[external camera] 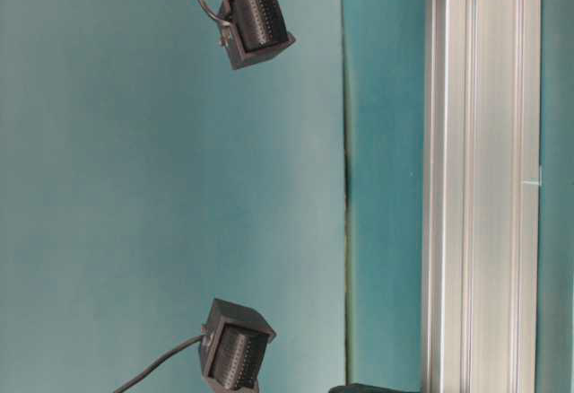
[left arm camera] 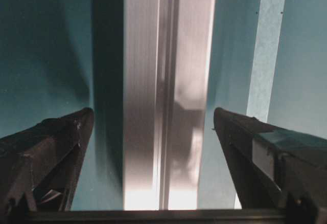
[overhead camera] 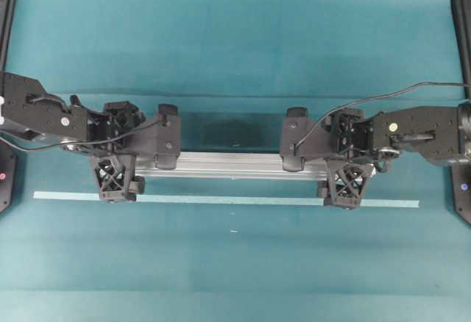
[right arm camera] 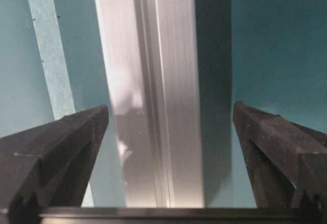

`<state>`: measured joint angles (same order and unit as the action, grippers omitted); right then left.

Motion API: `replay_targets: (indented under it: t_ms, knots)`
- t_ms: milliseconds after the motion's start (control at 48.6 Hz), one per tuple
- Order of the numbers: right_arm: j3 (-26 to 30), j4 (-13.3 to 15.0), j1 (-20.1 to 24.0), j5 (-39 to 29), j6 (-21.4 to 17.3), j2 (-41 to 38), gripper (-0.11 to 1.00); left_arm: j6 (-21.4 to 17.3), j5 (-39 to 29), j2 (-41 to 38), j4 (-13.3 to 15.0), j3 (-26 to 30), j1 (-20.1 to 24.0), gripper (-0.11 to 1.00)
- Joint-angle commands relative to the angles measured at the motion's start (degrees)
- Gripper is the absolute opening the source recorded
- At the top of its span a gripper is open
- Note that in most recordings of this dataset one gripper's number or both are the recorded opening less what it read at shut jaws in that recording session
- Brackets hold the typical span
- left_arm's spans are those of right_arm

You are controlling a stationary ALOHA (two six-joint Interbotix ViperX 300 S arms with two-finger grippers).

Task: Lift the metal rail with both hands and move it towards you.
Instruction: 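Close both grippers around the rail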

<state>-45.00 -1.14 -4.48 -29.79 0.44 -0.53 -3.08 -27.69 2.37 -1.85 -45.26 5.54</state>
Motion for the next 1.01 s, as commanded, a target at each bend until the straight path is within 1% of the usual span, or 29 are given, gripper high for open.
replay_targets:
  t_ms: [0, 185, 267, 329, 370, 391, 452, 576, 617, 987]
  knots:
    - [0.4, -0.1, 0.2, 0.3, 0.1, -0.3, 1.0, 0.1, 0.4, 0.3, -0.1, 0.2, 0.0, 0.99]
    - [0.4, -0.1, 0.1, 0.6, 0.1, -0.3, 1.0, 0.2, 0.5, 0.3, -0.1, 0.2, 0.0, 0.99]
    - [0.4, -0.1, 0.1, 0.8, -0.6, -0.3, 0.99, 0.2, 0.5, 0.3, -0.1, 0.2, -0.1, 0.98]
    - [0.4, -0.2, 0.1, 0.8, -0.7, -0.3, 0.98, 0.2, 0.5, 0.3, -0.1, 0.2, -0.3, 0.95]
    - [0.4, -0.2, 0.1, 0.9, -0.8, -0.3, 0.95, 0.1, 0.5, 0.4, -0.1, 0.2, -0.4, 0.92]
    - [0.4, -0.1, 0.2, 0.9, -0.8, -0.4, 0.93, 0.1, 0.5, 0.4, -0.1, 0.2, -0.5, 0.89]
    - [0.4, -0.1, 0.2, 0.7, -0.8, -0.4, 0.82, 0.0, 0.5, 0.3, -0.1, 0.1, -0.9, 0.74]
    - [0.4, -0.2, 0.0, 0.6, -0.6, -0.5, 0.48, -0.2, 1.5, 0.4, -0.1, 0.0, -1.1, 0.37]
    - [0.5, -0.1, 0.0, 0.6, -0.6, -0.5, 0.41, -0.1, 1.9, 0.4, -0.1, -0.1, -1.1, 0.29]
    - [0.6, -0.3, -0.2, 0.5, -0.6, -0.6, 0.41, -0.2, 2.8, 0.4, -0.1, -0.1, -1.1, 0.28]
